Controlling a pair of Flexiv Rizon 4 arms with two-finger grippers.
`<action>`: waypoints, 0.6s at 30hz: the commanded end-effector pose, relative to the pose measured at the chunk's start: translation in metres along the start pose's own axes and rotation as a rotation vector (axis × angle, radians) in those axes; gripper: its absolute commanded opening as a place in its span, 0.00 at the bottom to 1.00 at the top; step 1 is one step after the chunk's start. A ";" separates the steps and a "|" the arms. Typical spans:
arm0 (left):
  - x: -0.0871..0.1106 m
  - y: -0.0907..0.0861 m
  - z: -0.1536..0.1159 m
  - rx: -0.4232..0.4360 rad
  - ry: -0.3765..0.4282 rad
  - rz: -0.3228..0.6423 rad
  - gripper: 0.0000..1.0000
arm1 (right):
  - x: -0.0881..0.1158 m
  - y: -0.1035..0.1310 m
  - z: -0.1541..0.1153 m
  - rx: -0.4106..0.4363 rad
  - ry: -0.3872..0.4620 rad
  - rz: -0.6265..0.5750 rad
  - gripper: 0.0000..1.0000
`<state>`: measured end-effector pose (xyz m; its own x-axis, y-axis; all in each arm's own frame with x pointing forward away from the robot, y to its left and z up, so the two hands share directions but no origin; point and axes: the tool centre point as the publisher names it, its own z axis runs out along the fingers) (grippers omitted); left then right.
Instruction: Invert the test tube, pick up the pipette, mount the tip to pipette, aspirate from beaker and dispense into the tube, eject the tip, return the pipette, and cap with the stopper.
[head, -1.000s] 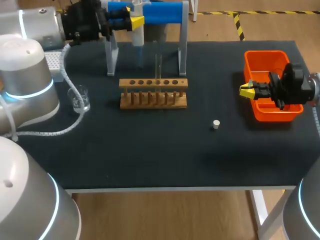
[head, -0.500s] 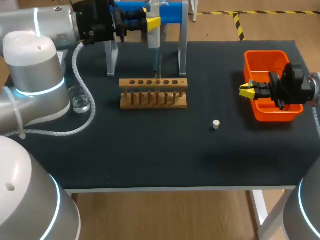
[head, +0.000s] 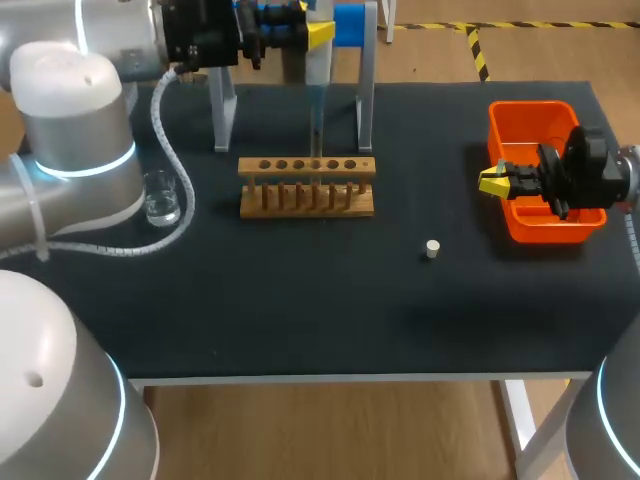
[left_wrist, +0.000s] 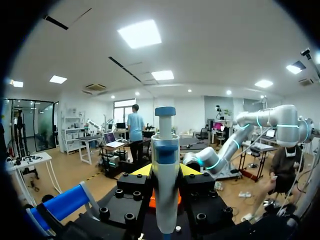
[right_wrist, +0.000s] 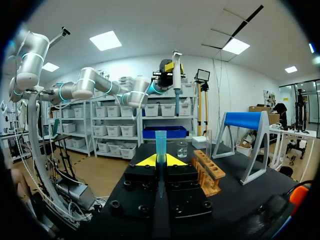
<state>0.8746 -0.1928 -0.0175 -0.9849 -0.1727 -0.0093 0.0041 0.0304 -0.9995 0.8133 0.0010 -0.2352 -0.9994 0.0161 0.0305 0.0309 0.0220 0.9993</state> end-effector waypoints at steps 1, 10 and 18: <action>0.000 -0.009 0.002 -0.031 -0.008 0.024 0.00 | 0.001 0.001 0.000 0.003 -0.003 -0.001 0.00; 0.002 -0.016 0.007 -0.034 -0.032 0.067 0.00 | 0.001 0.001 0.000 0.003 -0.003 -0.001 0.00; 0.002 -0.017 0.014 -0.024 -0.028 0.082 0.00 | 0.001 0.001 0.000 0.003 -0.003 -0.001 0.00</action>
<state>0.8728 -0.2035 -0.0001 -0.9767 -0.1941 -0.0917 0.0791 0.0717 -0.9943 0.8133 0.0011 -0.2352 -0.9994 0.0161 0.0305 0.0309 0.0220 0.9993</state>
